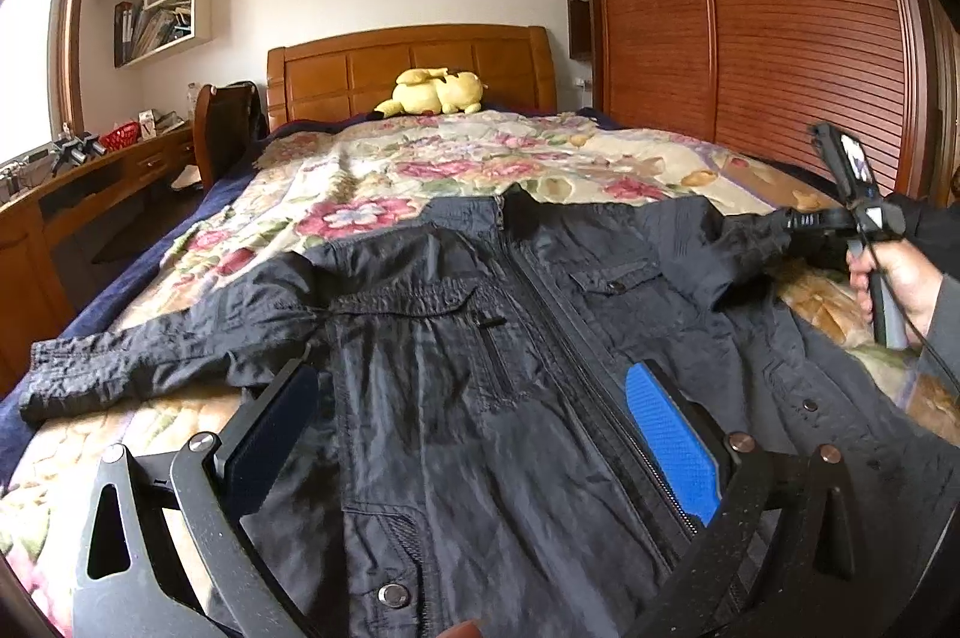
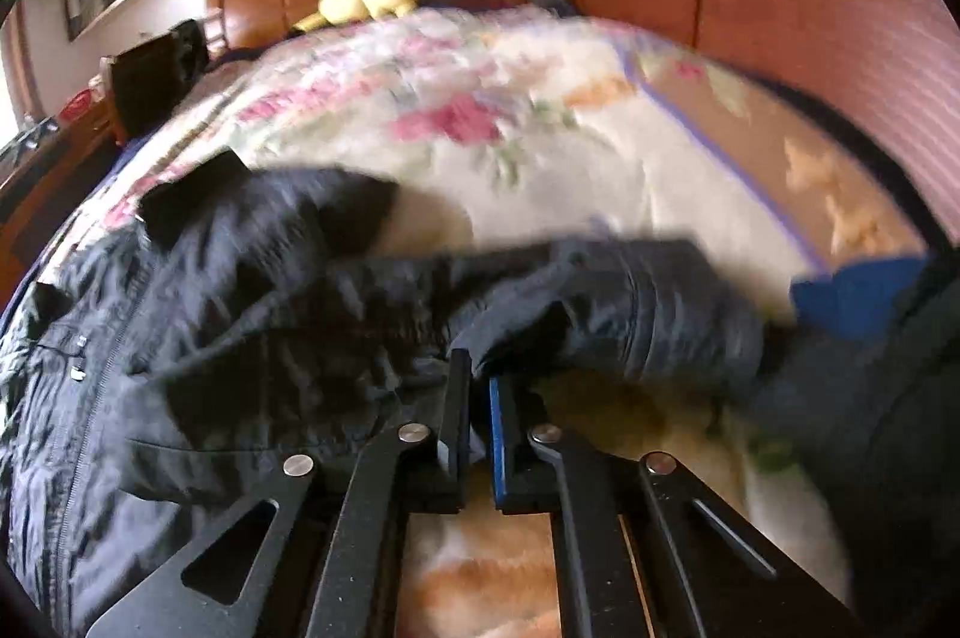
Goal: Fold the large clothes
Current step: 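Lift the held sleeve and fold it across the jacket body with the right gripper, then lay the sleeve on the jacket front and open the right gripper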
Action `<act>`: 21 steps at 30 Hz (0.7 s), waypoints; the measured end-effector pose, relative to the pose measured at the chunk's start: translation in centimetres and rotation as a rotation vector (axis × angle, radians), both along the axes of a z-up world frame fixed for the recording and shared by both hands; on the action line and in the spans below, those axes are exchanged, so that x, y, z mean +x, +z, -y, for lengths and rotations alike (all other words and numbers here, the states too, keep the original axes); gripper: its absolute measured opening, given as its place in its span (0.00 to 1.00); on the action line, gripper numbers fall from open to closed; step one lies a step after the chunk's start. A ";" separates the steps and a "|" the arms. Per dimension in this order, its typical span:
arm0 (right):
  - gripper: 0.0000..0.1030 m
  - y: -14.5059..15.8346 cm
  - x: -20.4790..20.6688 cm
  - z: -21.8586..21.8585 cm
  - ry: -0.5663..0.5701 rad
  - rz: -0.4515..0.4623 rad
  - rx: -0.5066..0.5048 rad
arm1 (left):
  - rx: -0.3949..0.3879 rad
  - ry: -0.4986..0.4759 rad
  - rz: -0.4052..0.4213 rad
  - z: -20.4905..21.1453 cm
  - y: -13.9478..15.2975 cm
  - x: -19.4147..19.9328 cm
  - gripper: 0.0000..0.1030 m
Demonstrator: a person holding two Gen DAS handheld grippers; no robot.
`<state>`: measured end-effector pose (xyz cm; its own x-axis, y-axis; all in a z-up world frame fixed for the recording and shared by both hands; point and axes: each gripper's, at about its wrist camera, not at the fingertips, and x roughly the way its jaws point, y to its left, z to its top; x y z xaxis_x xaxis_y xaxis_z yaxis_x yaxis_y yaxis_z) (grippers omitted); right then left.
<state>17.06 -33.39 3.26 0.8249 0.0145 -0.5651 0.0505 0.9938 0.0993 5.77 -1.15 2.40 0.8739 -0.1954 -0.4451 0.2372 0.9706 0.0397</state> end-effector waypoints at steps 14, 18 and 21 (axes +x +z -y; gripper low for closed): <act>0.04 8.0 -4.6 -18.2 0.481 0.235 -0.155 | -0.002 0.085 -0.036 -5.1 0.4 1.2 1.00; 0.15 6.3 -4.9 -21.4 0.586 0.144 -0.154 | -0.011 0.102 -0.052 -6.0 -0.1 1.5 1.00; 0.53 5.0 -4.2 -22.3 0.632 0.090 -0.162 | -0.007 0.107 -0.059 -6.1 -0.4 1.7 1.00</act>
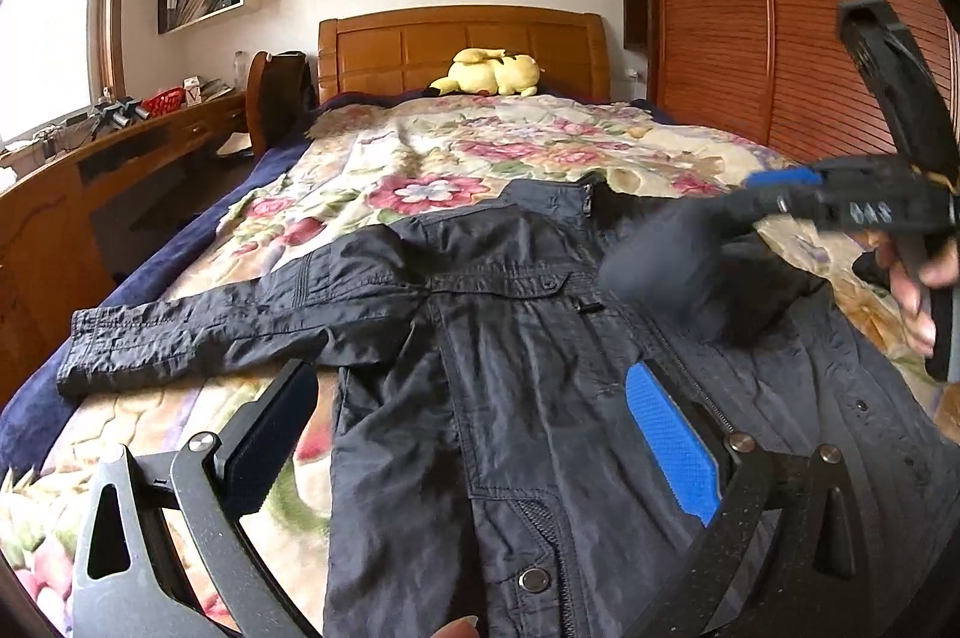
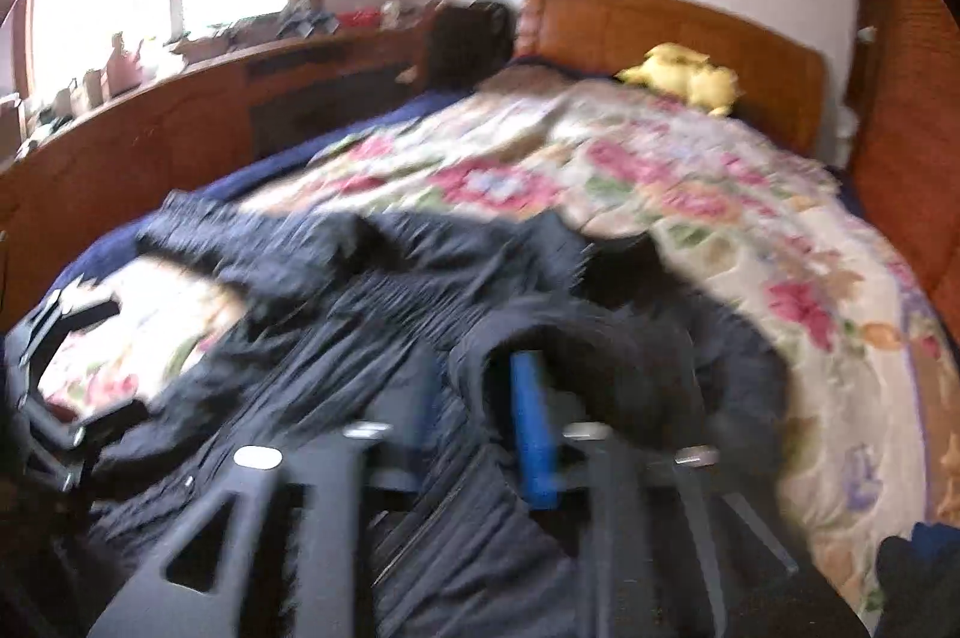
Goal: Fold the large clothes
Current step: 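Lay the sleeve on the jacket front and open the right gripper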
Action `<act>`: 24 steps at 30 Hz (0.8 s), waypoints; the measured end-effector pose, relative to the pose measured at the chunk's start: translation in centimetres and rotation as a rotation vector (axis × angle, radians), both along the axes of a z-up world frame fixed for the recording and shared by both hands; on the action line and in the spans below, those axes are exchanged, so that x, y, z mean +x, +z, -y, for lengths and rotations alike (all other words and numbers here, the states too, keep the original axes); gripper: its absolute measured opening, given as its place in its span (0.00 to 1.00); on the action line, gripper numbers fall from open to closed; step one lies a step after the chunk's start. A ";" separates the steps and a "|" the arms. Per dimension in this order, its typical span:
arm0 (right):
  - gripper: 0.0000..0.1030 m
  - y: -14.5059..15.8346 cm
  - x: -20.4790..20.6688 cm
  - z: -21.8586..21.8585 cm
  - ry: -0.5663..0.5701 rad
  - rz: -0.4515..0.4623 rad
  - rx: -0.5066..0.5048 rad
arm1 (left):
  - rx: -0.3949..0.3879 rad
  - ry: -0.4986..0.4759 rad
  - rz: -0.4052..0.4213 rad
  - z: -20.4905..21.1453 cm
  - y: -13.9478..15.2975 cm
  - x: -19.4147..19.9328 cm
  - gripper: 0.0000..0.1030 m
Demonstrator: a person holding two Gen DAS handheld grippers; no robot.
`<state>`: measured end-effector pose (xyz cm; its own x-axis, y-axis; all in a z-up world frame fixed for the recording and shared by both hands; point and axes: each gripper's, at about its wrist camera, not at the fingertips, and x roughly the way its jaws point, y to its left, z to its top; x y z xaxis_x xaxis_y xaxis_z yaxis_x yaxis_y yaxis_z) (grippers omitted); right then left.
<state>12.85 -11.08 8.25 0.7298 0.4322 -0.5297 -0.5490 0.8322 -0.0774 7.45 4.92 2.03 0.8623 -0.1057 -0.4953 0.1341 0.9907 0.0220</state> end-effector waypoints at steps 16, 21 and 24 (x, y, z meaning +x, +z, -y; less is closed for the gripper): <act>0.58 -7.7 3.3 4.4 -0.246 -0.051 -0.073 | 0.034 -0.010 -0.001 0.8 -1.0 0.1 1.00; 0.58 -10.7 4.2 5.8 -0.291 -0.090 -0.029 | 0.030 -0.021 -0.006 1.2 -1.5 0.1 1.00; 0.58 -11.7 4.7 6.4 -0.303 -0.105 -0.002 | 0.014 -0.044 -0.016 1.5 -1.4 0.2 1.00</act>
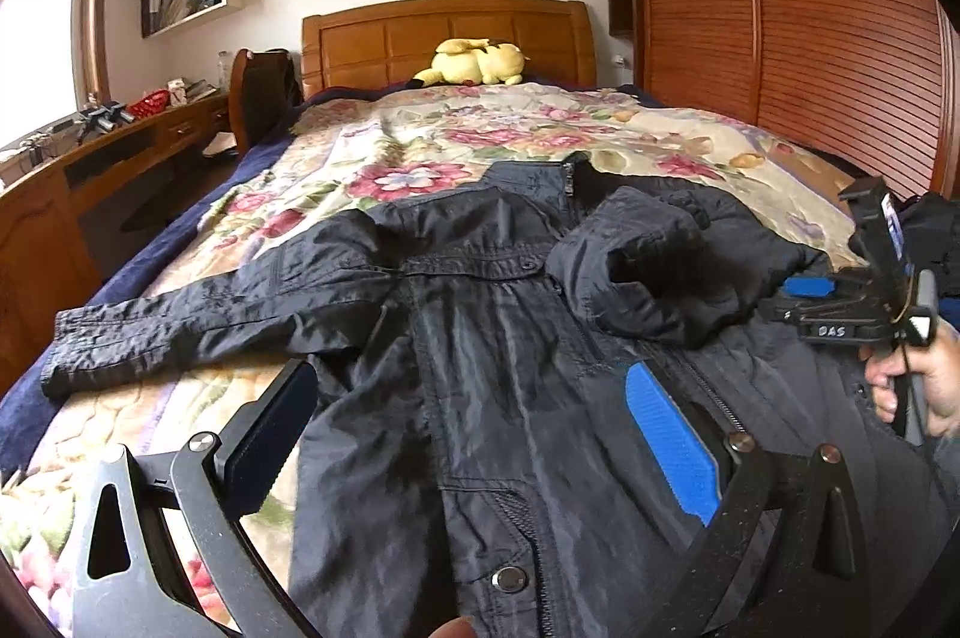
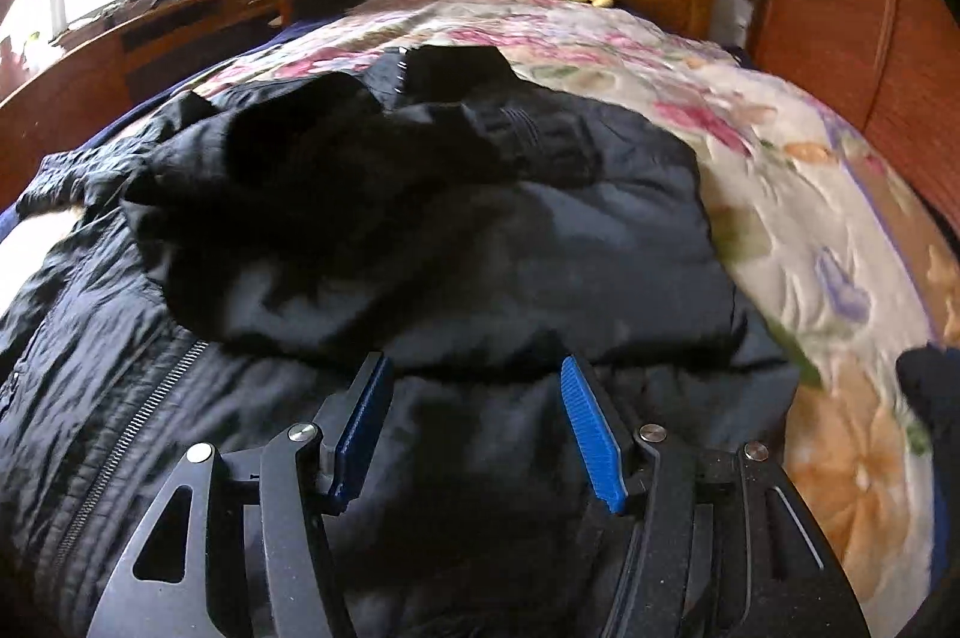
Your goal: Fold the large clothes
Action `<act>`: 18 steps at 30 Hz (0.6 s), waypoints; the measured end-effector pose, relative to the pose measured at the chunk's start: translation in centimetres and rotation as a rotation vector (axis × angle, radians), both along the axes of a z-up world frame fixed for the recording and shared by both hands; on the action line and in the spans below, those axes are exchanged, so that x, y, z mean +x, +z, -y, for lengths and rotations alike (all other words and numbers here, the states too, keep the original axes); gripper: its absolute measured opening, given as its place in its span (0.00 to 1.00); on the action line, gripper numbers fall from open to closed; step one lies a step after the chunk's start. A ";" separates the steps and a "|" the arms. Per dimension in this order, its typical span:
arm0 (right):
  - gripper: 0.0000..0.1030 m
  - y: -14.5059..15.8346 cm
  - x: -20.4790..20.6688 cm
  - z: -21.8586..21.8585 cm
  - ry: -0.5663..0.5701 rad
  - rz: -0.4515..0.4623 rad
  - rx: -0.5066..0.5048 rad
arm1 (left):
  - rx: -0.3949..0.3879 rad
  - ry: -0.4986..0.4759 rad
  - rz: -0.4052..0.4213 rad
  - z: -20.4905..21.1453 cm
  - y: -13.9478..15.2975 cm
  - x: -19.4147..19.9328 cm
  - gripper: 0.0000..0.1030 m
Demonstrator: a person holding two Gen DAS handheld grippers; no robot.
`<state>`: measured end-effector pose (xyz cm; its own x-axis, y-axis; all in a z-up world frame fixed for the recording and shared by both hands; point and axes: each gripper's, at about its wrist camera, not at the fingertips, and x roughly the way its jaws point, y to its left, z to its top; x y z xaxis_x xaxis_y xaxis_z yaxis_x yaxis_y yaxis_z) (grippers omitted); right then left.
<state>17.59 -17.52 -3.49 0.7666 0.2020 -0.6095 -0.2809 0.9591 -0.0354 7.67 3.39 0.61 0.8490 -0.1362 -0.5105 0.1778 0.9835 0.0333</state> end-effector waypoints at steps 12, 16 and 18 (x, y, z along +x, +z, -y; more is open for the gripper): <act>0.58 0.0 -0.9 0.9 0.039 0.043 0.025 | 0.086 -0.120 -0.034 6.8 1.3 4.0 1.00; 0.58 0.6 -2.0 1.9 0.053 0.054 0.048 | 0.087 -0.158 -0.043 9.3 2.2 6.1 0.99; 0.58 0.8 -2.1 2.4 0.050 0.053 0.058 | 0.097 -0.177 -0.051 10.7 2.4 7.4 0.97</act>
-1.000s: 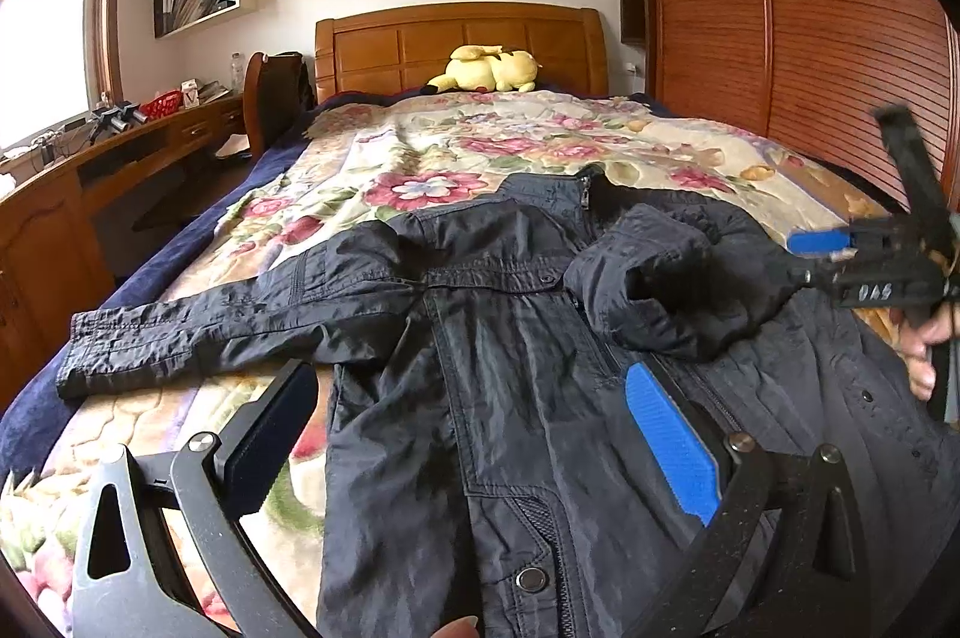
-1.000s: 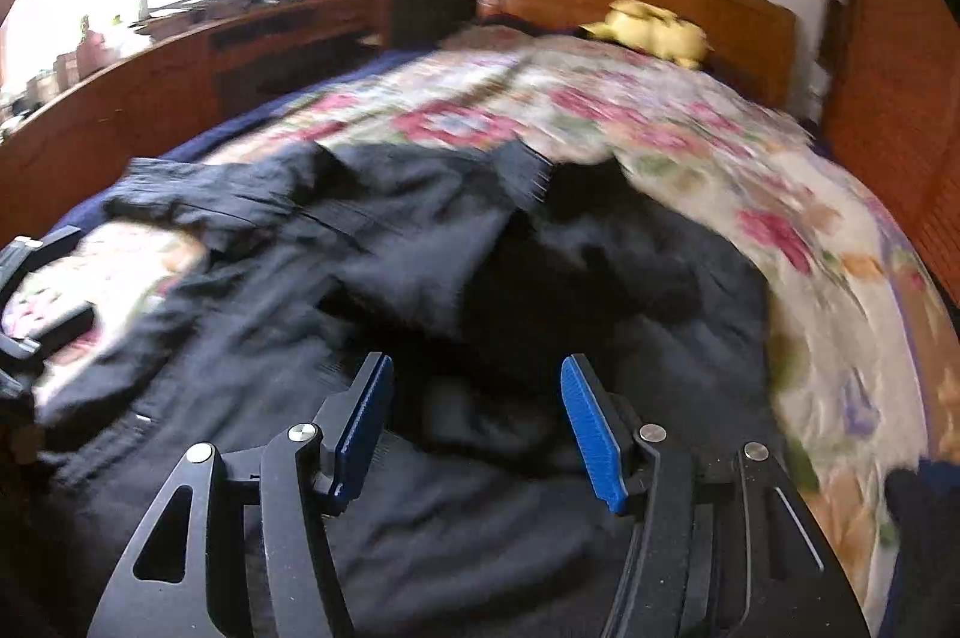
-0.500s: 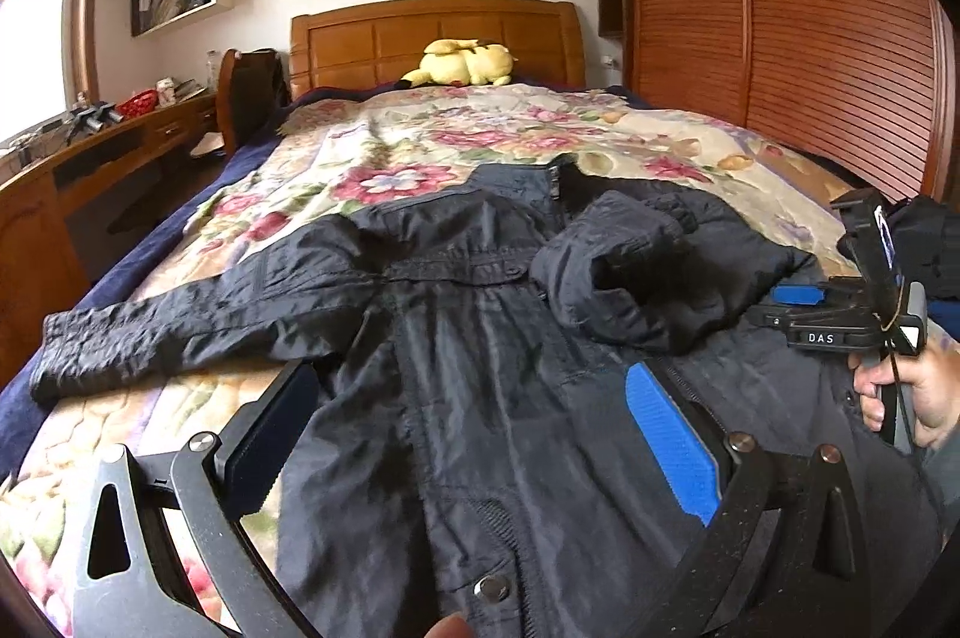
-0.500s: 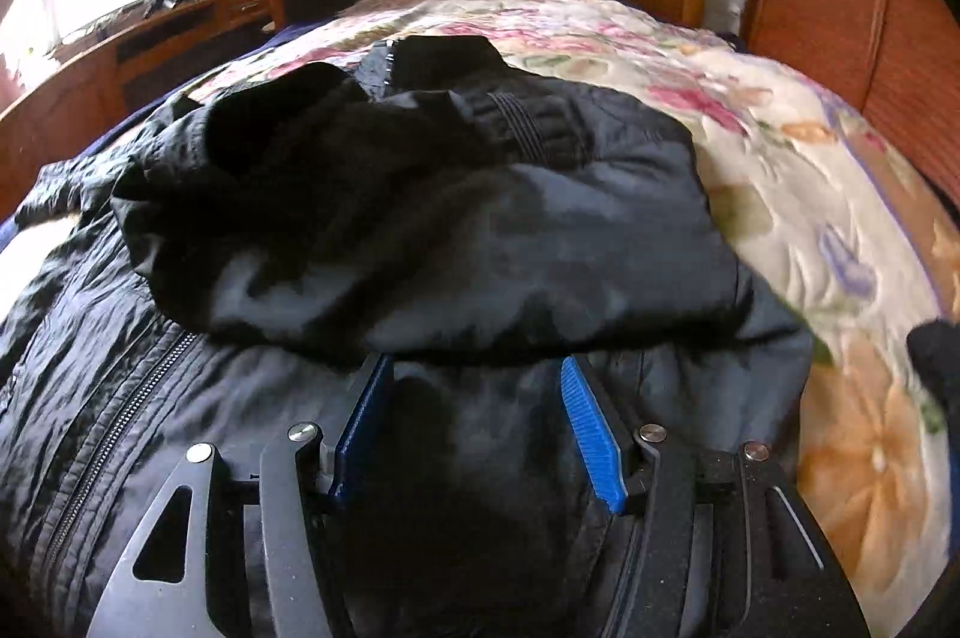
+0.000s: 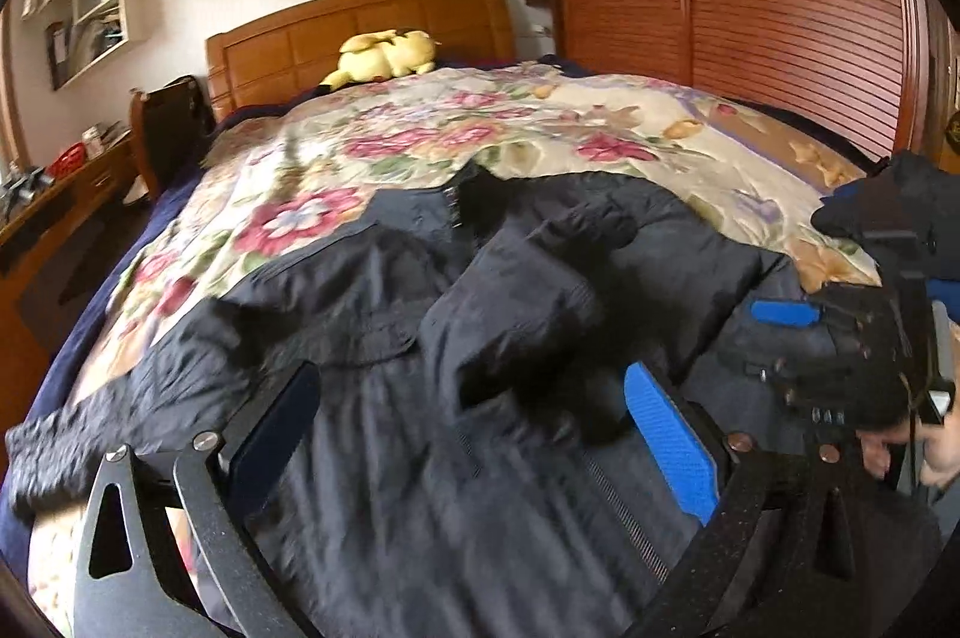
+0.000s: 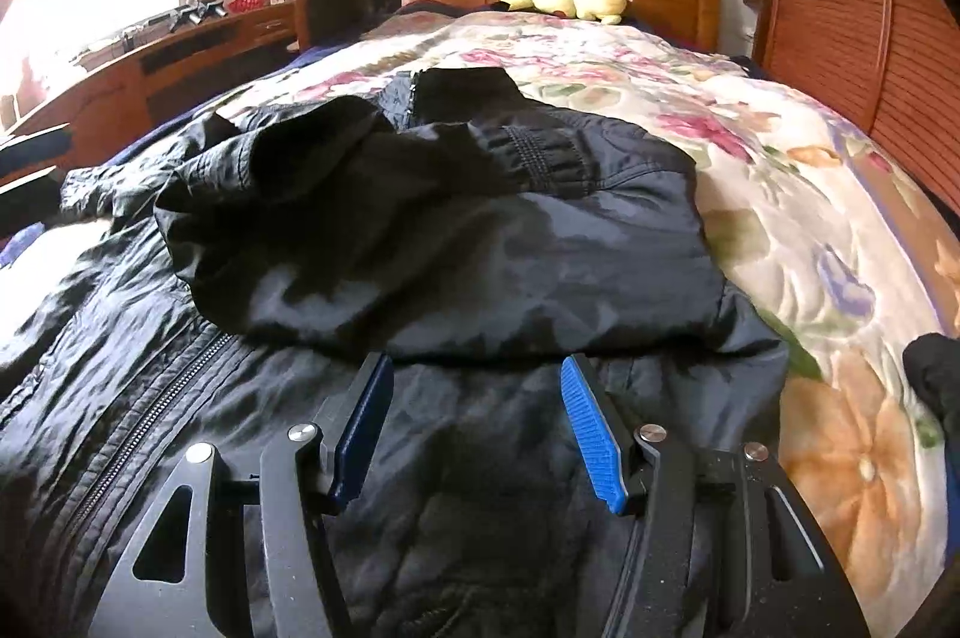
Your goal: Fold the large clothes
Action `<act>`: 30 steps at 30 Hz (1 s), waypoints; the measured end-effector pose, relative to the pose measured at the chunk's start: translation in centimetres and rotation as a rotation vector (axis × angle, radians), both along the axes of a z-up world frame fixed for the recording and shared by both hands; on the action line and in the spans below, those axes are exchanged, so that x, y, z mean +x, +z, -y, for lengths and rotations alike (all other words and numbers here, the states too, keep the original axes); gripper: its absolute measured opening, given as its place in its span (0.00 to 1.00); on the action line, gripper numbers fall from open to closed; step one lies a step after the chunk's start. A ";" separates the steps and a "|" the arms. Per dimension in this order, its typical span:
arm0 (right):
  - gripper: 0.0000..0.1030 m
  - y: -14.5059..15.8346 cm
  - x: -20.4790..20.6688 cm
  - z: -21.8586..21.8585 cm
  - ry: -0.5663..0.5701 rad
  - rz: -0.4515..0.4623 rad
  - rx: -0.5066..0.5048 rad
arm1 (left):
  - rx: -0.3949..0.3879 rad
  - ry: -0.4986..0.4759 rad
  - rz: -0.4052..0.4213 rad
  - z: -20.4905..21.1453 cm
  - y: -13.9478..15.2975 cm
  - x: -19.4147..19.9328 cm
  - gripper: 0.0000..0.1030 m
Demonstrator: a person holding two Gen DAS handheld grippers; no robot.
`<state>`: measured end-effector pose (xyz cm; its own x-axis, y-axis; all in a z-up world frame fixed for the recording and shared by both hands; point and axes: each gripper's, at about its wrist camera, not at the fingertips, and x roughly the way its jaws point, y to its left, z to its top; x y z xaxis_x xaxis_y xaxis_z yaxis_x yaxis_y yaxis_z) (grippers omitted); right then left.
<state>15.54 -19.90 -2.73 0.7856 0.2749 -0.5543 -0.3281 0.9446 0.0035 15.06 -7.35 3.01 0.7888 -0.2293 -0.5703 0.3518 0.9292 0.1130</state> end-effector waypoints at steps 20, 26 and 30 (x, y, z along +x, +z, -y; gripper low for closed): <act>0.58 0.5 -0.4 0.4 -0.013 0.005 0.022 | 0.063 -0.050 -0.101 6.7 -3.6 6.1 0.75; 0.58 0.5 -0.4 0.2 -0.016 0.009 0.020 | 0.118 -0.045 -0.116 6.0 -4.2 6.1 0.51; 0.58 0.5 -0.4 0.1 -0.016 0.010 0.018 | 0.131 -0.046 -0.119 4.7 -4.1 5.9 0.26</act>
